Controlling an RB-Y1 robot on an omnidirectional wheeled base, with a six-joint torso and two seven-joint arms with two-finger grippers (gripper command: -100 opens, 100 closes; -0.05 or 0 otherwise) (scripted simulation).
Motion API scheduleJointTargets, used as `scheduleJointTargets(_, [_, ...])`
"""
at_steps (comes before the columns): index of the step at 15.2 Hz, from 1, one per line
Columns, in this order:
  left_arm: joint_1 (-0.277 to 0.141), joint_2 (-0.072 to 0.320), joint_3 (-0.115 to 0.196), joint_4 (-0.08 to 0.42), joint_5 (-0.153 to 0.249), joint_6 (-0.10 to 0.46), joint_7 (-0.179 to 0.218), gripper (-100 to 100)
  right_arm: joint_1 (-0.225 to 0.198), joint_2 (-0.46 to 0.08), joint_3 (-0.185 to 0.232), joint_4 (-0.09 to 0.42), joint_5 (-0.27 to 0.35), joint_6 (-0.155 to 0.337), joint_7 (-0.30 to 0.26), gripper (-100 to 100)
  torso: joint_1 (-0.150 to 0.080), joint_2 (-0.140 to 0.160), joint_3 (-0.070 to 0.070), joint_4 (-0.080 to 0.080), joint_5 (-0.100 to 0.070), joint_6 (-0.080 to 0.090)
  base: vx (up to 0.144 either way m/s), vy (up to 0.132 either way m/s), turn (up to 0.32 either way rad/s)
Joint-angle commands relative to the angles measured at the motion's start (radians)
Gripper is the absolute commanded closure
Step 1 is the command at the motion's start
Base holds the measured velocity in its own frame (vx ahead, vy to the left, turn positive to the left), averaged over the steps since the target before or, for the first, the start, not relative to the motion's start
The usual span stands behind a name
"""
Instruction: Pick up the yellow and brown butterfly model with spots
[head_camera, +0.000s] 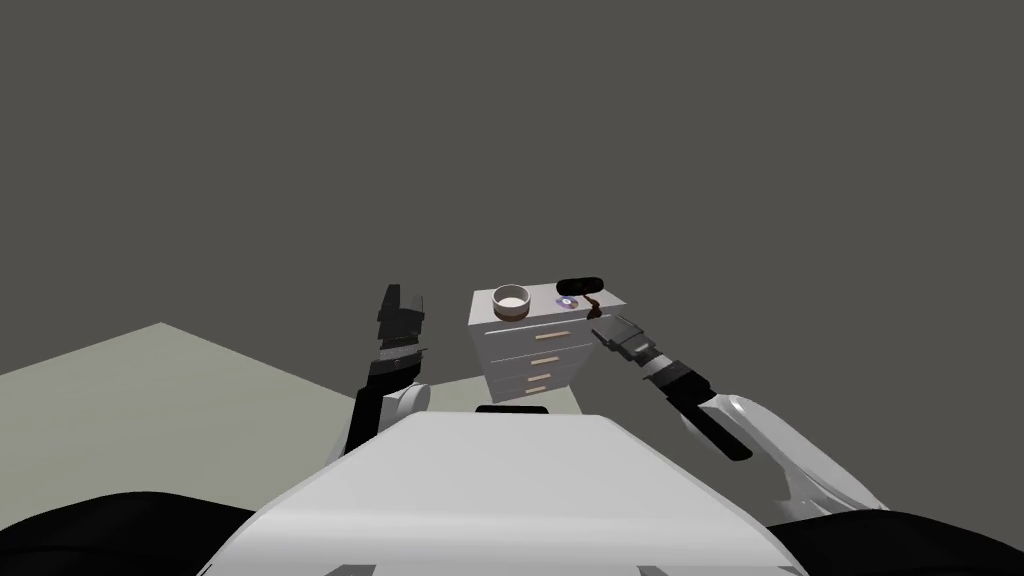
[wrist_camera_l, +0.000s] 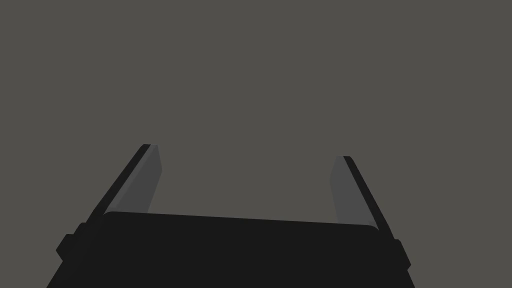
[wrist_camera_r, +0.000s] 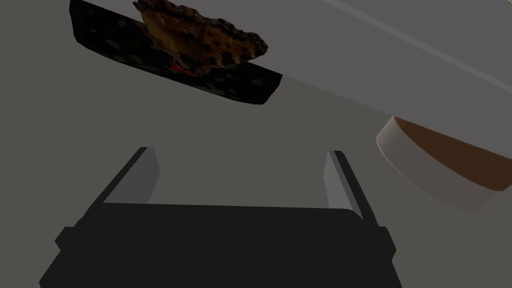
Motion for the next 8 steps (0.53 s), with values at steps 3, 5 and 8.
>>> scheduleJointTargets(3, [0.0,0.0,0.0,0.0,0.0,0.0,0.0,0,0.014,-0.068,-0.025,0.035,0.062,0.003,0.05,-100,0.0,0.0,0.0,0.0,0.0,0.0,0.001,0.065,0.054])
scheduleJointTargets(5, [0.0,0.0,0.0,0.0,0.0,0.0,0.0,0,0.02,-0.104,-0.037,0.055,0.096,0.004,0.075,-100,0.0,0.0,0.0,0.0,0.0,0.0,0.005,0.065,0.06])
scheduleJointTargets(8, [0.0,0.0,0.0,0.0,0.0,0.0,0.0,0,0.031,-0.172,-0.062,0.094,0.16,0.007,0.125,-100,0.0,0.0,0.0,0.0,0.0,0.0,0.006,0.066,0.061])
